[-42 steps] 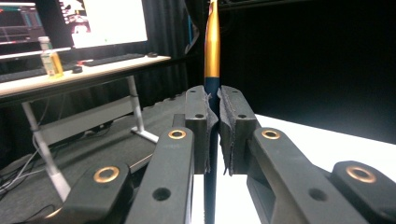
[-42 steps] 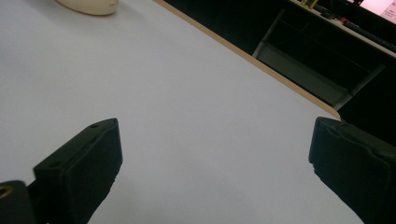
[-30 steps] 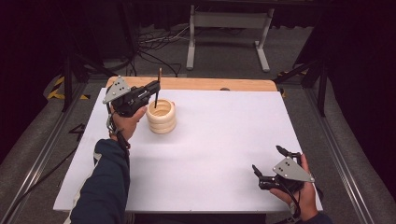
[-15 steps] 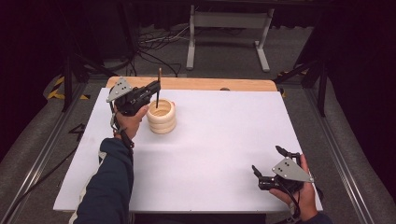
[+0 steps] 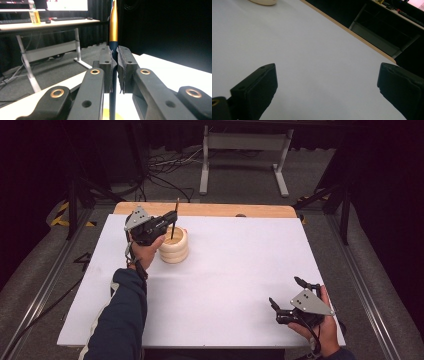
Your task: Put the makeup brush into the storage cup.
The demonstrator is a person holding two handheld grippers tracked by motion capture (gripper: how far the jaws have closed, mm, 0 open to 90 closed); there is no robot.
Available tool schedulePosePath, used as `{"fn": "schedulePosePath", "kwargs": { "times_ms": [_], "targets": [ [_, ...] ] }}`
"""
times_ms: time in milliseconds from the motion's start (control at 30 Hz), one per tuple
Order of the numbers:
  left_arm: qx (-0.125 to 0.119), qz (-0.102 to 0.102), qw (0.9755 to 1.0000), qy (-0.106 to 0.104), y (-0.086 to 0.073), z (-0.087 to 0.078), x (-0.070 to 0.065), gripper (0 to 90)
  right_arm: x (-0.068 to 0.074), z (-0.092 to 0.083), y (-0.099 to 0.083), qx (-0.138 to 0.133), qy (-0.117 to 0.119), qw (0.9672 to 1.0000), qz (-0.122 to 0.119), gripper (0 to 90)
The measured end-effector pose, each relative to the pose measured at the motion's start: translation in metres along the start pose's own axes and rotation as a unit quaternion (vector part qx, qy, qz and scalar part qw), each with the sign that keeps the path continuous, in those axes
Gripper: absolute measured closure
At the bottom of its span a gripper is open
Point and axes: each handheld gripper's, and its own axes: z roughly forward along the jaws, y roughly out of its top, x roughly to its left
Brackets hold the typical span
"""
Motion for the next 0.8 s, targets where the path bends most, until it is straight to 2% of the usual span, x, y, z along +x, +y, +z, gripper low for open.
{"fn": "schedulePosePath", "kwargs": {
  "times_ms": [200,467,800],
  "targets": [
    [0.006,-0.012,0.9999,0.000,-0.0049,-0.0003,0.0028,82.3,0.0003,0.0003,0.0000,0.000,0.001,1.0000,-0.002,3.6],
    [0.013,-0.014,0.9998,0.002,-0.0078,-0.0013,0.0048,82.3,-0.0001,0.0002,-0.0002,0.001,0.001,1.0000,-0.002,3.7],
    [0.021,-0.006,0.9998,0.004,-0.0055,-0.0017,0.0033,82.3,0.0002,0.0002,-0.0003,0.002,0.002,1.0000,-0.004,3.7]
  ]
}}
